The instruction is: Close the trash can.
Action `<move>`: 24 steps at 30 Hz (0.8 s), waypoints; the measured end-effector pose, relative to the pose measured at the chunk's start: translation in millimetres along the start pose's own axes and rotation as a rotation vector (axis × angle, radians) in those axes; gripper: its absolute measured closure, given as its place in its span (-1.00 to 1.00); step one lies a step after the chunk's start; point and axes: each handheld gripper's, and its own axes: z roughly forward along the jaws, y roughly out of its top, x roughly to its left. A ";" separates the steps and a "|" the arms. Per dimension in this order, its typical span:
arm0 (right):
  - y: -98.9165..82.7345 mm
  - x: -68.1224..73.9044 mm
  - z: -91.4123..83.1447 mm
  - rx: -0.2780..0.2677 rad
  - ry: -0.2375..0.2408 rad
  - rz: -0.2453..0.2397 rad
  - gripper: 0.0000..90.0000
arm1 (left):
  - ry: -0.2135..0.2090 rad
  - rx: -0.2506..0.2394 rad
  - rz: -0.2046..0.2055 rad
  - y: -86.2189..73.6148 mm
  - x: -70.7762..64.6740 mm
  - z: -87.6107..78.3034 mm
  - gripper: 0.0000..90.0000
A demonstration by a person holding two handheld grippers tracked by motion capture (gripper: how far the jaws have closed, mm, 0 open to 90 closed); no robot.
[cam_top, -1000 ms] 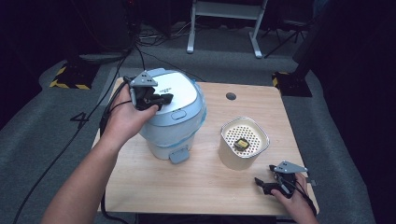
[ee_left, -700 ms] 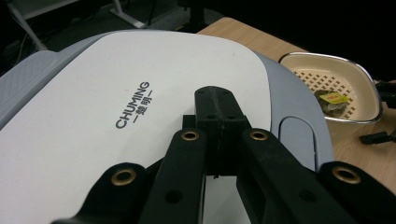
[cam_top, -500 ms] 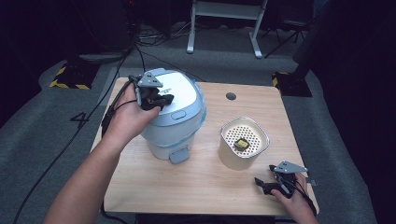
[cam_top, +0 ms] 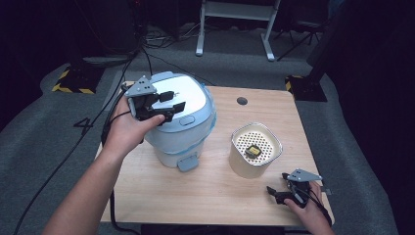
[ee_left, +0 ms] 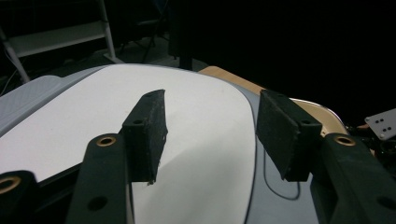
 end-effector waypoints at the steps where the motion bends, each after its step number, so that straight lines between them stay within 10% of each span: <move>1: 0.0 0.0 0.0 0.000 0.000 0.000 -0.71 | -0.001 -0.007 0.004 -1.1 -2.1 -2.6 -0.05; 24: 1.6 0.5 1.9 0.001 0.002 -0.001 -0.74 | -0.074 -0.025 0.053 -54.5 -35.3 -62.4 0.00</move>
